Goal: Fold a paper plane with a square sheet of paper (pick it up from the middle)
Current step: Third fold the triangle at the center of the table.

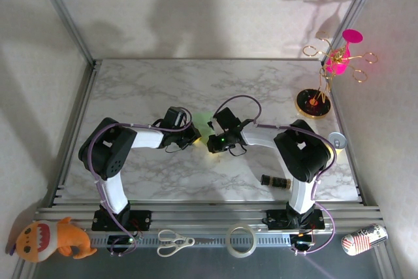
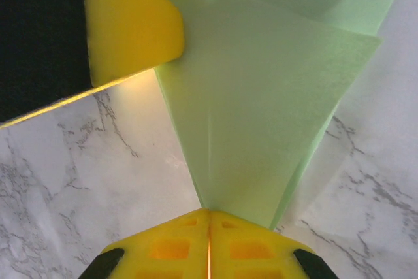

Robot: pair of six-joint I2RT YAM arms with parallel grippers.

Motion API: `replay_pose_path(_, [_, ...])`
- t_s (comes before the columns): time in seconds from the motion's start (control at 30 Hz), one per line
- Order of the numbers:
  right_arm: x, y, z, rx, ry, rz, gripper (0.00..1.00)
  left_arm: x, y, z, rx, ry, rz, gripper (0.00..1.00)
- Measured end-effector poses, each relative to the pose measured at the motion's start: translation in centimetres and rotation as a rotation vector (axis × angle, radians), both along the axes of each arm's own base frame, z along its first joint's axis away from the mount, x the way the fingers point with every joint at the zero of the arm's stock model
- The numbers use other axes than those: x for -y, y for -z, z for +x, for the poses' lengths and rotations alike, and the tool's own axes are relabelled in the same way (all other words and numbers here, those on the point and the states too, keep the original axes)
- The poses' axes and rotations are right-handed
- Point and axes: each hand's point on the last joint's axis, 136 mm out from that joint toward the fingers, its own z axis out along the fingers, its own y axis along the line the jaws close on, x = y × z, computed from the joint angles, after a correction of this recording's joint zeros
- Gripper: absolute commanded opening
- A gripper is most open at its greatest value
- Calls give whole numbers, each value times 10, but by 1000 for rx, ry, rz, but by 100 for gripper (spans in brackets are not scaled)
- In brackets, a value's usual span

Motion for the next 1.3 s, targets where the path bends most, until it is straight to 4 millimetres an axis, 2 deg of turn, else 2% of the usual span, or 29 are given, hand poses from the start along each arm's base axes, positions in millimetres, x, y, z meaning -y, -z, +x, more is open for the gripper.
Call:
replay_pose_path(0.17, [15, 2, -14, -9, 1, -24, 10, 0, 0, 0, 1, 2, 2, 5])
replay_pose_path(0.4, [15, -2, -16, -13, -6, -25, 11, 0, 0, 0, 1, 2, 2, 5])
replay_pose_path(0.5, [12, -16, -16, -3, -15, 7, 12, 0, 0, 0, -1, 2, 3, 5])
replay_pose_path(0.6, [0, -36, -7, 33, -21, 60, 10, 0, -1, 0, -2, 3, 4, 5])
replay_pose_path(0.73, [-11, -46, 4, 53, -7, 93, 9, 0, 0, 0, -3, 3, 4, 5])
replay_pose_path(0.87, [-13, -38, 9, 39, 13, 84, 9, 0, -1, 0, -3, 3, 4, 5])
replay_pose_path(1.1, [-8, -6, 9, -11, 39, 18, 8, 1, -1, 1, -5, 3, 5, 6])
replay_pose_path(1.3, [-6, 0, 8, -24, 49, 6, 8, 3, -4, 0, 7, 25, -1, 13])
